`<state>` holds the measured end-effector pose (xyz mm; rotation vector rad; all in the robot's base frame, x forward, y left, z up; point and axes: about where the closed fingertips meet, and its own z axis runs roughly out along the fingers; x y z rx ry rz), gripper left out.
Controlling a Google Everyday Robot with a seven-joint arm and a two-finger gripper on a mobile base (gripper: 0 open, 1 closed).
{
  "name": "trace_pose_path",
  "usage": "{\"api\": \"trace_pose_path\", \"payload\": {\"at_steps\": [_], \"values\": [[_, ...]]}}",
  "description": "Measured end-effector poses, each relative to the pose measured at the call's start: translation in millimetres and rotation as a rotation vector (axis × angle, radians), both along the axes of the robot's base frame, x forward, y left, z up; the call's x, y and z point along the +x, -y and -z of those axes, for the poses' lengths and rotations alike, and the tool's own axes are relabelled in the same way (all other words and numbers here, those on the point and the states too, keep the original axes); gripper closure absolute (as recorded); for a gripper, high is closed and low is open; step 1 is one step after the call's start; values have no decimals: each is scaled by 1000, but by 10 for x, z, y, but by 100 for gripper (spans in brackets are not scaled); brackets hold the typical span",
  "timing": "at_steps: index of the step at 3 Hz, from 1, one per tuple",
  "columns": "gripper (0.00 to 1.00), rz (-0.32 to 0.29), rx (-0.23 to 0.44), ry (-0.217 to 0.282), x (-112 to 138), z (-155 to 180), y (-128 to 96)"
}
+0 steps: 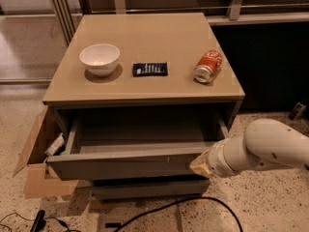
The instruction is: Close top drawer
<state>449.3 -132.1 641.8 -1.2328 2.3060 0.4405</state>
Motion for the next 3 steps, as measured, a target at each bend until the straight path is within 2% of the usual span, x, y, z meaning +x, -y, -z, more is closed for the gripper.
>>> {"api": "trace_pose_path", "payload": {"at_steps": [1,2,3], "values": [[94,-8,-60,49,406,5,-26],[92,-21,-68,54,412,2,-53],[68,-20,-68,54,411,1,-52]]}}
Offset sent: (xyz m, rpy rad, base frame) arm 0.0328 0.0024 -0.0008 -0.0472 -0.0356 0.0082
